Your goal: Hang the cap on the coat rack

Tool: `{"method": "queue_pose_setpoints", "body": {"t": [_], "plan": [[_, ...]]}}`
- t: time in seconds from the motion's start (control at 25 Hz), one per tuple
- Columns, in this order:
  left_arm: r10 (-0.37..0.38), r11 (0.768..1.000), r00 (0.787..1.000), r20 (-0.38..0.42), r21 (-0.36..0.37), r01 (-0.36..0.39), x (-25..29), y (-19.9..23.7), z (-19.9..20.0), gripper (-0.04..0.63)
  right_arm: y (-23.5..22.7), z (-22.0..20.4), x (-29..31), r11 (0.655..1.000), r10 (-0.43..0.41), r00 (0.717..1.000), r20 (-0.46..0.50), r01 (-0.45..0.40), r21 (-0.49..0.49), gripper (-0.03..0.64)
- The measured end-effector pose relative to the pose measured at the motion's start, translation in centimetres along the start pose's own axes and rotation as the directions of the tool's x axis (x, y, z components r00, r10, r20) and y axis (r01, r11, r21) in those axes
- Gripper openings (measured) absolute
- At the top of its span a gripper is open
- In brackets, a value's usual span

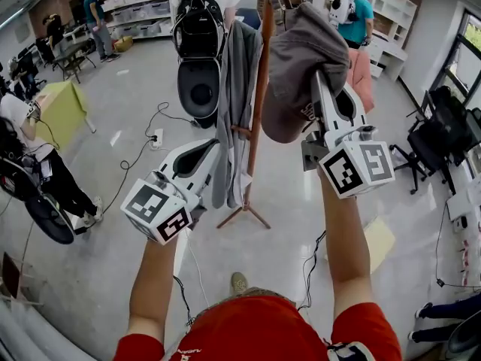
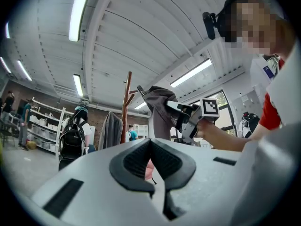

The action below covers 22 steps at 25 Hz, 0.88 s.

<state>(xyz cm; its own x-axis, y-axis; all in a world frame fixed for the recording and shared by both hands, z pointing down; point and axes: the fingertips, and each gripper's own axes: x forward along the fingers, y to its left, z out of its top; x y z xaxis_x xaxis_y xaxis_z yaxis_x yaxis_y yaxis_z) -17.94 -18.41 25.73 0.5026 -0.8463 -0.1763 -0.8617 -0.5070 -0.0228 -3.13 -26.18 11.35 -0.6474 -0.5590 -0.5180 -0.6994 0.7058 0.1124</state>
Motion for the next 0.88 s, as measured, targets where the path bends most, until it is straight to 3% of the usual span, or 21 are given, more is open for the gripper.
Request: {"method": "queue_pose_setpoints", "body": {"t": [0.24,0.6,0.88], "plan": [[0.000,1.000,1.000,-0.001,-0.002,0.000,3.2,2.6,-0.6,0.009,-2.2,-1.0,3.0,0.995,-0.030,1.000,0.007,0.031,-0.098,0.038],[-0.030,0.999,1.000,-0.002,-0.015,0.030,4.7,4.4,-0.9,0.009,-2.8,-2.5,5.1,0.989,-0.063,0.998,0.003,0.063,-0.134,0.038],[-0.105,0.994,0.994,0.004,-0.039,0.105,5.3,6.1,-0.9,0.009,-2.2,-1.9,5.3,0.977,-0.116,0.993,0.031,0.120,-0.175,0.038]]}}
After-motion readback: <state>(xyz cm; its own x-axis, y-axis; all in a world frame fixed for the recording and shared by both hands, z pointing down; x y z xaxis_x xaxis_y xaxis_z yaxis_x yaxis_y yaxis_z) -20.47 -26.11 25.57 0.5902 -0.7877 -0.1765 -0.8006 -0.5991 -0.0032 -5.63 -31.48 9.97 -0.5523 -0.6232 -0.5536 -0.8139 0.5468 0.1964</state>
